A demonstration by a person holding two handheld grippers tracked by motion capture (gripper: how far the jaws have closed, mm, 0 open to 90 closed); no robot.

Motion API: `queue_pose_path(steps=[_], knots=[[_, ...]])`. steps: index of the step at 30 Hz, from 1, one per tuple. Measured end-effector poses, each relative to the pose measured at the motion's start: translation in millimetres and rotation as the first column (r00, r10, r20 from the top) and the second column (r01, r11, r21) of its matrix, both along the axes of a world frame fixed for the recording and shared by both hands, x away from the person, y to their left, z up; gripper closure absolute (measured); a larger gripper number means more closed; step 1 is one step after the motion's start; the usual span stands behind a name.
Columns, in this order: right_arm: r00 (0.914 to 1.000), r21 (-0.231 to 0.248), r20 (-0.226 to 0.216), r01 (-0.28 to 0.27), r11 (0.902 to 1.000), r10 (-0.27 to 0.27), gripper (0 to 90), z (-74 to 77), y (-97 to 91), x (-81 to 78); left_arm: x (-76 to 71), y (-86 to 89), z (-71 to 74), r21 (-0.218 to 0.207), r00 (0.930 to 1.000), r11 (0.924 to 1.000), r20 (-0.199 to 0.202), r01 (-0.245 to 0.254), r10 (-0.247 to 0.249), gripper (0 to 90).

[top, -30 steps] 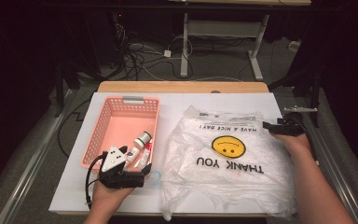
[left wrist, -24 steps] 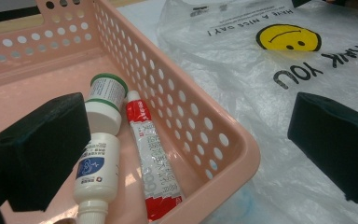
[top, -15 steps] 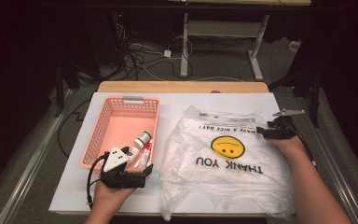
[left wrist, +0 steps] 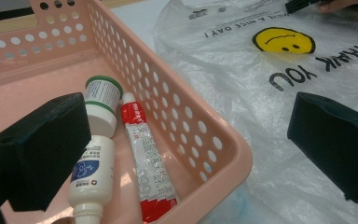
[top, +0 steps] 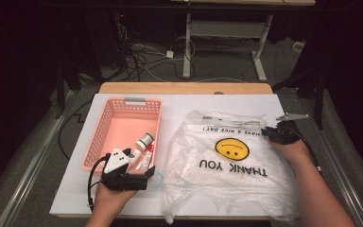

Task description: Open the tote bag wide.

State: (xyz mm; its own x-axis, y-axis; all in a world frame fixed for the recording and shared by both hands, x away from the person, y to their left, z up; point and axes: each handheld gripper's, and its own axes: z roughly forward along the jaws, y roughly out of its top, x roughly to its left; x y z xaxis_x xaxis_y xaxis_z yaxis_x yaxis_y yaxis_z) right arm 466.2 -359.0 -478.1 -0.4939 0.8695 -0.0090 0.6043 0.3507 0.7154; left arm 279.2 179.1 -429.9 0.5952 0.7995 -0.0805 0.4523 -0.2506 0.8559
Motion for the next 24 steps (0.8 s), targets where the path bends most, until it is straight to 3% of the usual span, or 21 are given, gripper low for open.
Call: queue_pose_path(steps=[5,11,12,18,21,24], knots=[[0.9999,-0.010,0.009,-0.010,0.9999,0.010,90.0,0.0,1.3,-1.3,0.8,-0.2,-1.4,-0.001,1.0000,1.0000,-0.006,0.000,0.000,0.0],[0.9998,0.005,0.007,0.017,0.9998,-0.017,90.0,1.5,1.8,-4.0,0.1,-1.6,-1.5,-0.005,1.0000,1.0000,-0.001,0.006,-0.006,0.0],[0.9992,0.034,0.019,0.036,0.9988,-0.036,90.0,3.4,-0.9,-4.4,0.1,-2.3,-1.8,-0.004,0.9999,0.9999,-0.002,0.011,-0.011,0.0],[0.9946,0.085,0.063,0.077,0.9934,-0.082,90.0,12.8,-8.2,-2.3,-0.8,-2.4,-0.3,-0.007,0.9998,0.9998,0.007,0.019,-0.019,0.0],[0.9884,0.080,0.081,0.122,0.9892,-0.129,90.0,20.8,-11.5,7.4,0.0,-2.2,0.4,-0.013,0.9998,0.9997,0.006,0.019,-0.019,0.0],[0.9797,0.116,0.084,0.172,0.9782,-0.182,90.0,25.7,-17.7,15.4,1.1,-3.3,0.0,-0.011,0.9996,0.9995,0.004,0.029,-0.029,0.0]])
